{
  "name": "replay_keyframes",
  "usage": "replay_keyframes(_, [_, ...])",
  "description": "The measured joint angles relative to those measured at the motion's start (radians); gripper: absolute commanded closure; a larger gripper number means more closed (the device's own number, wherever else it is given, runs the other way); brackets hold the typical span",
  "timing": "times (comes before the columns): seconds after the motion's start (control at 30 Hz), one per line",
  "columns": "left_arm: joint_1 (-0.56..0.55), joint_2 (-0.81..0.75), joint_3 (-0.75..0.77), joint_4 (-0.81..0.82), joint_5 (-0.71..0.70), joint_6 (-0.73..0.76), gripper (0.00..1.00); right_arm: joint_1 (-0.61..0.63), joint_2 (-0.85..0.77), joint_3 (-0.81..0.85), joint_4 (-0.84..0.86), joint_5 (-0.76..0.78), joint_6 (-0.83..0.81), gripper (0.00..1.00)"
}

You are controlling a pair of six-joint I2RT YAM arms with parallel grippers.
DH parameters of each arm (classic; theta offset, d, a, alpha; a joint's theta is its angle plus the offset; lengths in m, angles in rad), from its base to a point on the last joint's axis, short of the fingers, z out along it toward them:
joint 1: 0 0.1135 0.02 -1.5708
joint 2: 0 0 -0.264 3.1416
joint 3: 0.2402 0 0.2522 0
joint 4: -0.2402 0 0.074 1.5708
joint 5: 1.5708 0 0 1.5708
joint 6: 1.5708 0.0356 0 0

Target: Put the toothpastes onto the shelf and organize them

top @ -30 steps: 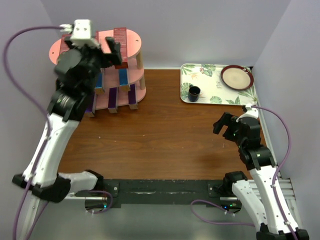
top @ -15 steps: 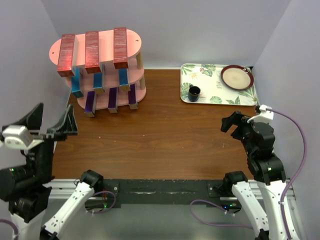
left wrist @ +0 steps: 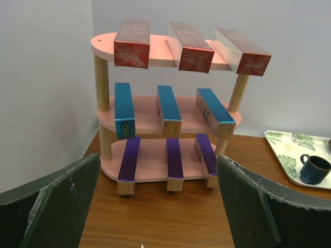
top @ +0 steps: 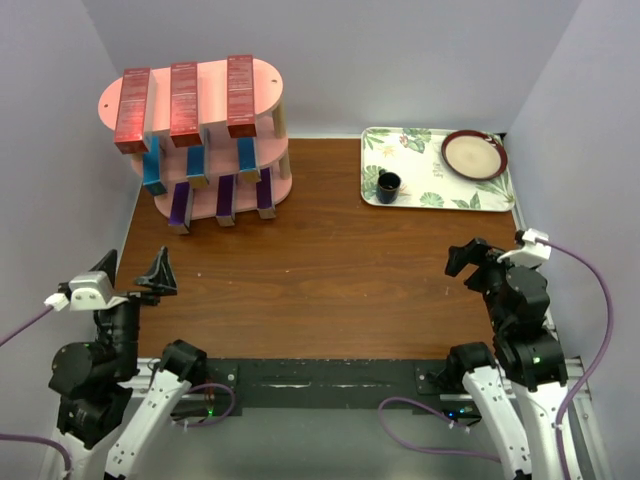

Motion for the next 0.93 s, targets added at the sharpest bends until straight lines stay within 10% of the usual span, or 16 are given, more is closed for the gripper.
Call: replay_keyframes(0.93, [0.0,0.0,-0.055,0.045,-0.055,-0.003,0.0,0.004,-0.028,-0.003,0.009,0.03,-0.004,0.02])
